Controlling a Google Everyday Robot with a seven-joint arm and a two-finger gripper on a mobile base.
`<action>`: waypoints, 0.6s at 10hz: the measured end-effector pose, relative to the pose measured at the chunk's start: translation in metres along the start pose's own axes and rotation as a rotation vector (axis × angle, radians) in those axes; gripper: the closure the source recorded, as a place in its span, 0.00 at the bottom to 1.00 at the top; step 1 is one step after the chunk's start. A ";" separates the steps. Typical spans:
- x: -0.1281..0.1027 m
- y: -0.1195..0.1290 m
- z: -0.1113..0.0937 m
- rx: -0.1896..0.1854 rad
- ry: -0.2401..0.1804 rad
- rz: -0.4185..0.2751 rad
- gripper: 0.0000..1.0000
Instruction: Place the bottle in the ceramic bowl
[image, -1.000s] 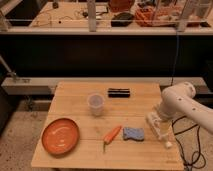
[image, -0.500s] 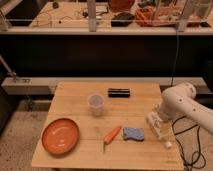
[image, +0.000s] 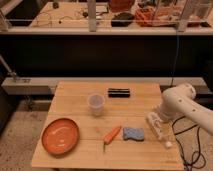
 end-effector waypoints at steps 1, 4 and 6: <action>0.001 0.000 0.001 0.000 0.000 -0.008 0.20; 0.003 0.003 0.007 -0.006 -0.006 -0.055 0.20; 0.003 0.003 0.009 -0.009 -0.007 -0.074 0.20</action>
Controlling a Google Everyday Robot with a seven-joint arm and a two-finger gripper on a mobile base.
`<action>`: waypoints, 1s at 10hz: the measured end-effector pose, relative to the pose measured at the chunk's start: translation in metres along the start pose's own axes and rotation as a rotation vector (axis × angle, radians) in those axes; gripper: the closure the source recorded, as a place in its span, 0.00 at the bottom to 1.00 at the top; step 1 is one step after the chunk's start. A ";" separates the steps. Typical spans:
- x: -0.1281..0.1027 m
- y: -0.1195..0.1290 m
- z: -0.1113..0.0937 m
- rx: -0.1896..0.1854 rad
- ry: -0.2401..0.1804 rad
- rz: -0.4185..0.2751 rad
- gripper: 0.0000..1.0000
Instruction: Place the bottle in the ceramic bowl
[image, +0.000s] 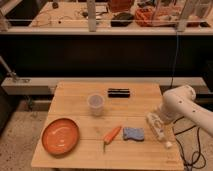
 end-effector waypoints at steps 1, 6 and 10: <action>0.001 0.001 0.003 -0.001 0.000 -0.010 0.20; 0.008 0.011 0.025 -0.009 -0.011 -0.062 0.20; 0.010 0.012 0.032 -0.011 -0.014 -0.072 0.23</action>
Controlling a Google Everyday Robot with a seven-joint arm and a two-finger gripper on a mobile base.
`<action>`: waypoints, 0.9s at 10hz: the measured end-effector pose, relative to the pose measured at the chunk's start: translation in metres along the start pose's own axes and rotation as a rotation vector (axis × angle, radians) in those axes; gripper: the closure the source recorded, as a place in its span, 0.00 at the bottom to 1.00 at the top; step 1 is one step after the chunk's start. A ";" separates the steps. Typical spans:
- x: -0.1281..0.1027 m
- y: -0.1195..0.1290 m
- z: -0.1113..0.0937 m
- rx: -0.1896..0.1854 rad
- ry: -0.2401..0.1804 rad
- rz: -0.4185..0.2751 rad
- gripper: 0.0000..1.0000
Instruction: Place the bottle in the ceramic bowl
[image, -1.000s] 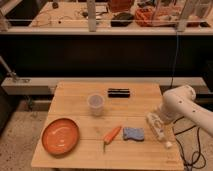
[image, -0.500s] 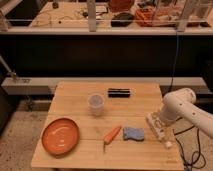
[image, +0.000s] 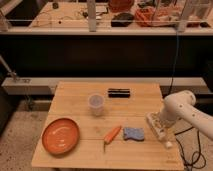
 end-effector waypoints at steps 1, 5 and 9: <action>0.000 0.000 -0.001 0.000 0.001 -0.001 0.31; 0.001 0.001 -0.003 -0.005 0.001 -0.004 0.67; 0.000 0.001 -0.012 -0.006 -0.002 -0.004 0.65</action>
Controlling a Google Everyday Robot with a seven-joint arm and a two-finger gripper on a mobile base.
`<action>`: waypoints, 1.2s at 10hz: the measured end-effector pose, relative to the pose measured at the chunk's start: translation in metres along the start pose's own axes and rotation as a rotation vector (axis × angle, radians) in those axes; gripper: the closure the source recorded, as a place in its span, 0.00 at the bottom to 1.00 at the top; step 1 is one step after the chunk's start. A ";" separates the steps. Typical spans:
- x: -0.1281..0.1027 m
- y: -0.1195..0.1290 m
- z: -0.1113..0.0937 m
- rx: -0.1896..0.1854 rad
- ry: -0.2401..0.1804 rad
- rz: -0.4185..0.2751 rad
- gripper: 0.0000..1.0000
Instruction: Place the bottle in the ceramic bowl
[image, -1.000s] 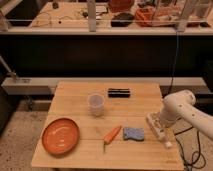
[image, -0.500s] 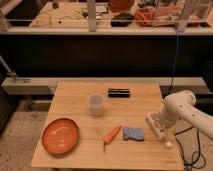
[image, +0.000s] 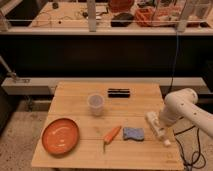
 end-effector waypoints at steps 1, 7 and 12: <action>0.000 0.000 -0.003 -0.001 -0.001 -0.001 0.54; 0.001 -0.005 -0.019 -0.022 -0.014 -0.020 0.49; -0.004 -0.011 -0.014 -0.030 -0.003 -0.052 0.64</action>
